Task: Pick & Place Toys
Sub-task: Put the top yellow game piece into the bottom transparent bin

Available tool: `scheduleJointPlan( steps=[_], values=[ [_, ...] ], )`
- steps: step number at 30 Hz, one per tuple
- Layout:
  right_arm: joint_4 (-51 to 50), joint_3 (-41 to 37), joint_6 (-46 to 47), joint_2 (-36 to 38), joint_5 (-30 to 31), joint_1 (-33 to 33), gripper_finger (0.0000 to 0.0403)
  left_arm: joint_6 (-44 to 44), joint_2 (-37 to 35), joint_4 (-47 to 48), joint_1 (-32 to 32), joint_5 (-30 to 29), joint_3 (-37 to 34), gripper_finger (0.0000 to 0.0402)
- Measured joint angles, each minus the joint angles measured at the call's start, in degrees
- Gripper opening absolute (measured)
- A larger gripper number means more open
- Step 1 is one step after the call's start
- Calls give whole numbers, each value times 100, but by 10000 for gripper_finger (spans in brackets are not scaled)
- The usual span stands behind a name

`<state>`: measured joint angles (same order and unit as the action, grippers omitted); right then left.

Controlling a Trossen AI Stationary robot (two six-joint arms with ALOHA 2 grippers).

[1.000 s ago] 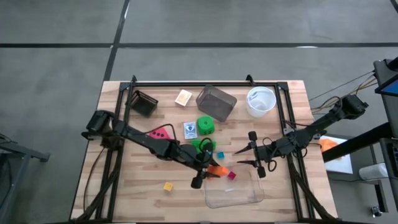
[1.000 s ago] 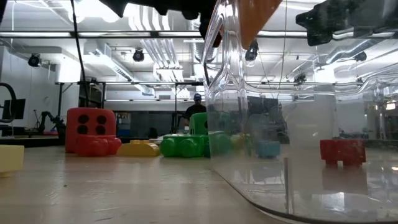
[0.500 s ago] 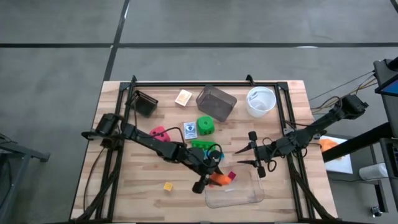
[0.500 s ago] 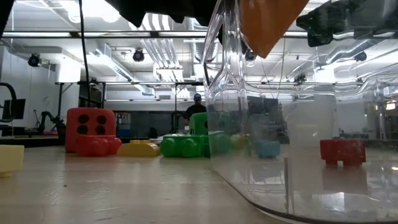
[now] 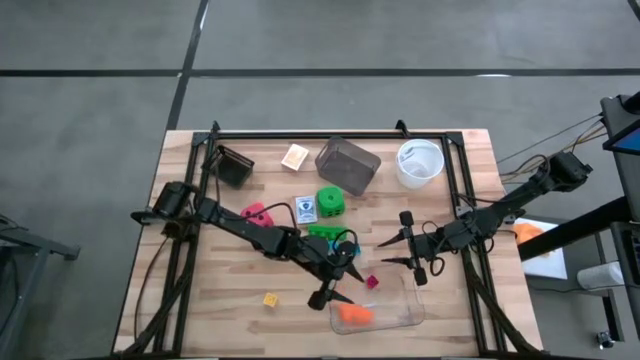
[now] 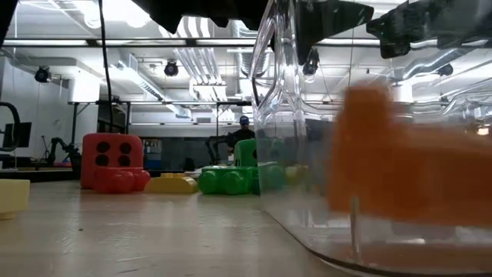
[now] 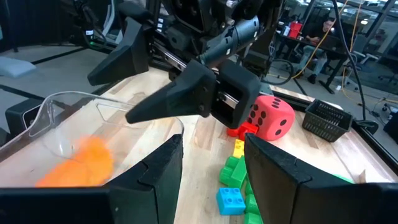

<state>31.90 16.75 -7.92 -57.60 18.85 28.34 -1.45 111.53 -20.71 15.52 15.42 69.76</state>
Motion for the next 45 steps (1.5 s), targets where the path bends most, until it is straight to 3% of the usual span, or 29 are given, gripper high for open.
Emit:
scheduleJointPlan(
  steps=[5, 8, 16, 19, 27, 40, 45],
  values=[
    [-1, -2, 1, 0, 0, 0, 167, 6, -154, 345, -4, -89, 9, 329],
    [-4, -4, 15, 0, 0, 0, 167, 103, -469, 1069, -4, -367, 9, 331],
    [-49, -7, 17, 0, -2, 0, 167, -14, -1131, 3809, -4, -1870, 1, 331],
    [-68, -7, 27, -1, -2, 0, 167, -274, -1137, 4511, -35, -2160, -183, 331],
    [-72, -4, 42, -2, -2, 0, 167, -805, -1138, 4672, -281, -2501, -983, 331],
    [-68, 0, 42, -28, -2, 0, 167, -760, -1139, 4439, -852, -2648, -1739, 331],
    [-66, 0, 44, -37, -2, 0, 167, -768, -1152, 4254, -963, -2413, -1873, 304]
  ],
)
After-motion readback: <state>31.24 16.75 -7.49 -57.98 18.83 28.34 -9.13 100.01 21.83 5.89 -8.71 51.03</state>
